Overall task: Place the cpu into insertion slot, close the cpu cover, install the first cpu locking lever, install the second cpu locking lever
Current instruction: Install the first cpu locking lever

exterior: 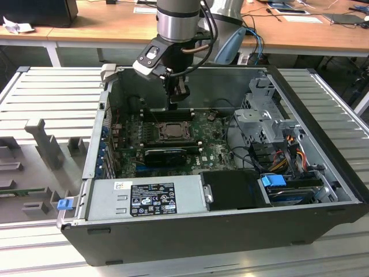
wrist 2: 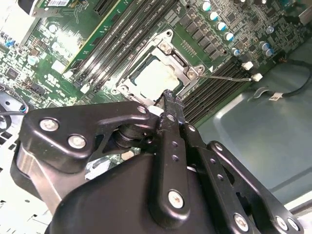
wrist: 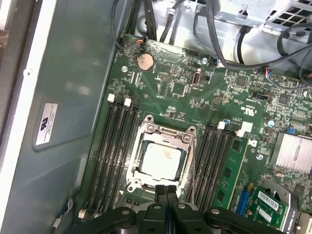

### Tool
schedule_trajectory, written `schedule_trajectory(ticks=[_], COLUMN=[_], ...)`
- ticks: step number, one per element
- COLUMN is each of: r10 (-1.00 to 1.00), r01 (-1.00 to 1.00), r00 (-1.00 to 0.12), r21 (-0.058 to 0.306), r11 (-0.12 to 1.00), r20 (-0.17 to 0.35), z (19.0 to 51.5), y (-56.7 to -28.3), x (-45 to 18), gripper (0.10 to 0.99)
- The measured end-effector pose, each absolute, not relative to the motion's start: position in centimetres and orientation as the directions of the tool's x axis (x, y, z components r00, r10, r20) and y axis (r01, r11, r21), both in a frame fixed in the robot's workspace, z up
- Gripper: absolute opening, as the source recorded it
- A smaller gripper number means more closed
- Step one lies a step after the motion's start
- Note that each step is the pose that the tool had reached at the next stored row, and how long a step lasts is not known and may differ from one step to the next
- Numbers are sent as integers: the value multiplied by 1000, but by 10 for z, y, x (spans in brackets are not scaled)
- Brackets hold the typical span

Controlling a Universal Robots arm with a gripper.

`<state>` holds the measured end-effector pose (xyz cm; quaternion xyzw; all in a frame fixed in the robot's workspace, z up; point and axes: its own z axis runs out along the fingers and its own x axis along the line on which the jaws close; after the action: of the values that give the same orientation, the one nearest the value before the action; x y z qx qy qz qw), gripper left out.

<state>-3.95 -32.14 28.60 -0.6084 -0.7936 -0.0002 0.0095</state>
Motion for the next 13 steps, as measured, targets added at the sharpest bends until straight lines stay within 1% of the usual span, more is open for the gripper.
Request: schedule_trajectory(ticks=[2,4,7,10,13], r10=[959,937,911,887,875], r01=[959,937,911,887,875], r00=[-282,-349,-411,-461,-484], r21=[-11,-11,-11,-11,-11], r11=[282,349,412,461,484], r20=[15,15,15,15,15], z=[286,286,286,286,286], y=[-321,-321,-321,-321,-321], x=[-40,-40,-40,-40,-40], gripper=[106,106,106,106,106])
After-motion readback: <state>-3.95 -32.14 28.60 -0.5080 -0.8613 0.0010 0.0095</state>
